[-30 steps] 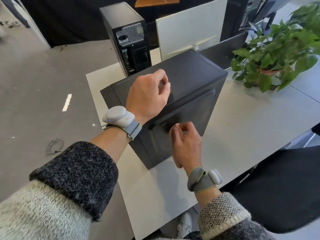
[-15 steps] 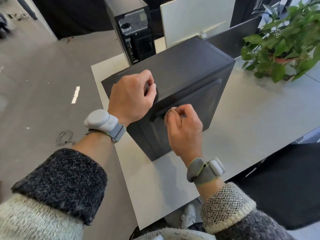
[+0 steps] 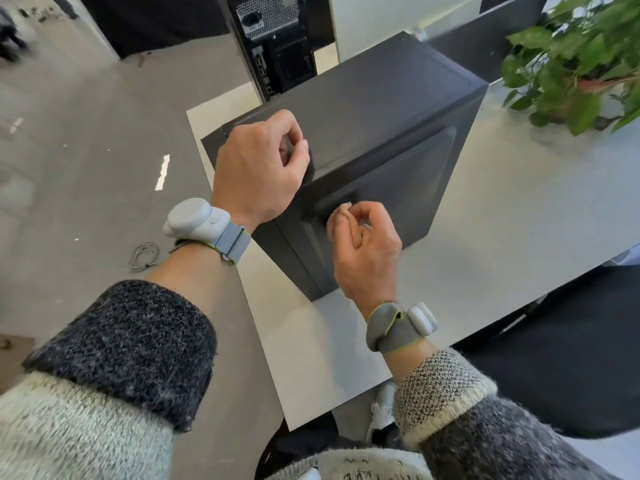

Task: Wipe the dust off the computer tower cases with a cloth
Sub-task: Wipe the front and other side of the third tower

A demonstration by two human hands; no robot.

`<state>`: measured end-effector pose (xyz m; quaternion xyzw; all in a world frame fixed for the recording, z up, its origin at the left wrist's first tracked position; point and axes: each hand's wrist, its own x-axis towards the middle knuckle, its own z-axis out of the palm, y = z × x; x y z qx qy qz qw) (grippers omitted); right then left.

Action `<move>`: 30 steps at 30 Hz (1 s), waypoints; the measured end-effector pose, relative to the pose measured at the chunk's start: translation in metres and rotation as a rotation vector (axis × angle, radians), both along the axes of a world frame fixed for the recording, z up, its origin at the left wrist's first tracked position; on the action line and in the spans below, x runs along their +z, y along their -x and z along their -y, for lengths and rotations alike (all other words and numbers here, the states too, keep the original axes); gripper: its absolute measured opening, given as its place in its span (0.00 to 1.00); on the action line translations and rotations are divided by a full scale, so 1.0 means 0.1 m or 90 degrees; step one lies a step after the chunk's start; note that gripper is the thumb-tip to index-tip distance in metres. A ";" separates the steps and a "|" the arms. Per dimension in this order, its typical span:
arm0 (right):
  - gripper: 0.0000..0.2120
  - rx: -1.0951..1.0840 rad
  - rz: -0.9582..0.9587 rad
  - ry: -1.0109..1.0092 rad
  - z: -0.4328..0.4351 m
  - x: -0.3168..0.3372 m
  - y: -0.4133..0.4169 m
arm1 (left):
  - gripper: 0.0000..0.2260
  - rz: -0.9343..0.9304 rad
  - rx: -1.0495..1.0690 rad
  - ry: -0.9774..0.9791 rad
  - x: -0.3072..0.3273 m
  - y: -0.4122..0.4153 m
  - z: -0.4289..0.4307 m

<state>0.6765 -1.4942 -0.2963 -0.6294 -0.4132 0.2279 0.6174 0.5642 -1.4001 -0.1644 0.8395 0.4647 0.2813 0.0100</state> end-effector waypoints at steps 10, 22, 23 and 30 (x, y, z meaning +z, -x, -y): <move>0.06 0.019 0.010 -0.018 -0.02 0.20 0.09 | 0.08 0.048 -0.022 0.011 0.02 0.03 -0.01; 0.04 -0.080 0.054 0.023 0.07 0.20 0.44 | 0.09 0.121 -0.102 0.053 -0.07 0.16 -0.07; 0.04 -0.090 0.052 0.066 0.08 0.08 0.46 | 0.09 0.126 -0.109 0.056 -0.08 0.17 -0.07; 0.05 -0.145 0.055 0.074 0.09 0.22 0.57 | 0.09 0.145 -0.156 0.066 -0.08 0.18 -0.09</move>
